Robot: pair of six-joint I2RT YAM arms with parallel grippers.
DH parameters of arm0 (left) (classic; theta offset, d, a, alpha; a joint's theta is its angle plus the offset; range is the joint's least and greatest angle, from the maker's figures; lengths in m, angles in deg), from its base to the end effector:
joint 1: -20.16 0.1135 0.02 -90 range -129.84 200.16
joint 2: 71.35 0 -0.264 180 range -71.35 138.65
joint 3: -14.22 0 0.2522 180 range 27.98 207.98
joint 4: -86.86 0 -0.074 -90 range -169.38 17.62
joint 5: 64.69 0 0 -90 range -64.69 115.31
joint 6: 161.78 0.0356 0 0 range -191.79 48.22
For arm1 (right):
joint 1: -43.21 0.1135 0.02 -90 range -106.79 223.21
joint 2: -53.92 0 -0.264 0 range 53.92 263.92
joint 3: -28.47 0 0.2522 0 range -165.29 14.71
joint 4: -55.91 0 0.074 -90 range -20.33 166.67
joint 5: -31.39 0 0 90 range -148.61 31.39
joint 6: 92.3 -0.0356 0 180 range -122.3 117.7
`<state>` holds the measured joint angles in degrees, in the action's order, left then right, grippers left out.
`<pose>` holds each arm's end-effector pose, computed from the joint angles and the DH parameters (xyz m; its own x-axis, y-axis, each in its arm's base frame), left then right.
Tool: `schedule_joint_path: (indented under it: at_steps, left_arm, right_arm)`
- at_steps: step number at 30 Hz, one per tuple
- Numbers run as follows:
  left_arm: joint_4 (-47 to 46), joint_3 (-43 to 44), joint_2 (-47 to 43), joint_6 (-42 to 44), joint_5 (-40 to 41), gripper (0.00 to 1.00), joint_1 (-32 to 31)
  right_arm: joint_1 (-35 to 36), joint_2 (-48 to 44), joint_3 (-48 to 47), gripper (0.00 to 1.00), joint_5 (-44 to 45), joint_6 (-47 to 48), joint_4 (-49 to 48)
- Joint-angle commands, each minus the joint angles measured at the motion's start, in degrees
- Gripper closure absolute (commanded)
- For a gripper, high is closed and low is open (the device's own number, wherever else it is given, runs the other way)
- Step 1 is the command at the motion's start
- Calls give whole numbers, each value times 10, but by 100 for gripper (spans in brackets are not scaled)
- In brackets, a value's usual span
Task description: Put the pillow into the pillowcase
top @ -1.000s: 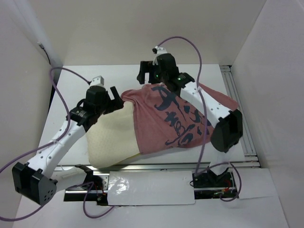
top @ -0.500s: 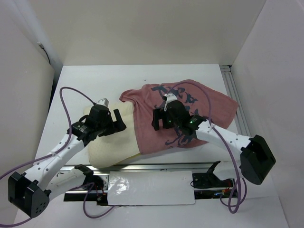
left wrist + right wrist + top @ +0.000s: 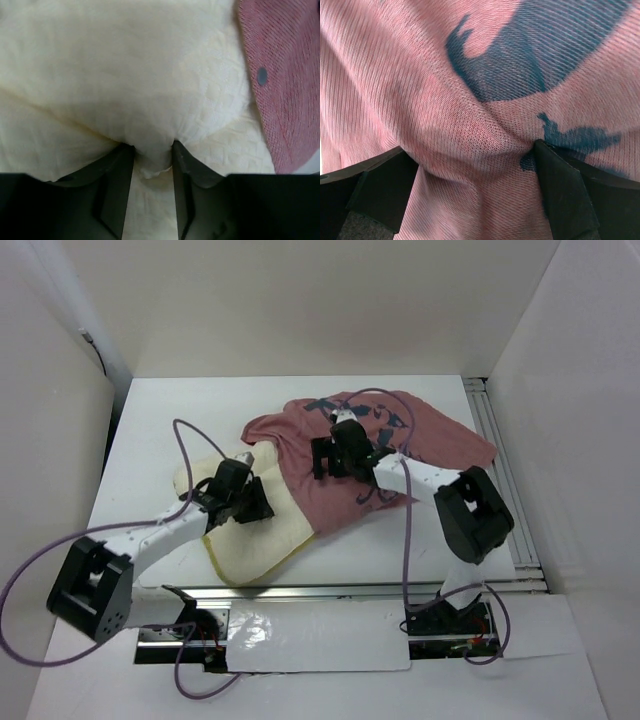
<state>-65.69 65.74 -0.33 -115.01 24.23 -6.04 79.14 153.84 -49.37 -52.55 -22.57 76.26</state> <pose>0.2210 -0.1095 0.1989 -0.7880 -0.3755 -0.4879 -0.1191 0.8705 -0.4776 0.3099 0.2199 0.2049 -0.6928 -0.0766 -0.7171 -0.2989 0.9354 0.1889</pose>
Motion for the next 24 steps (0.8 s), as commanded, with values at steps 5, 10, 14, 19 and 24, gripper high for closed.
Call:
schedule_joint_path:
  at_steps: [5,10,14,19,24]
  left_arm:
    - [-83,139,179,71,-118,74,-4]
    - [-5,199,181,102,-68,44,-18]
    - [31,181,85,115,25,0,-66]
    - [51,158,36,154,56,0,-169]
    - [158,138,46,79,190,0,-282]
  right_arm:
    - [-64,127,-151,0,-8,55,-34]
    - [-64,62,-163,0,4,67,-10]
    - [-58,-14,-143,0,66,39,52]
    - [-64,-88,-95,0,79,-14,121]
    - [-69,-189,-17,0,39,-35,134]
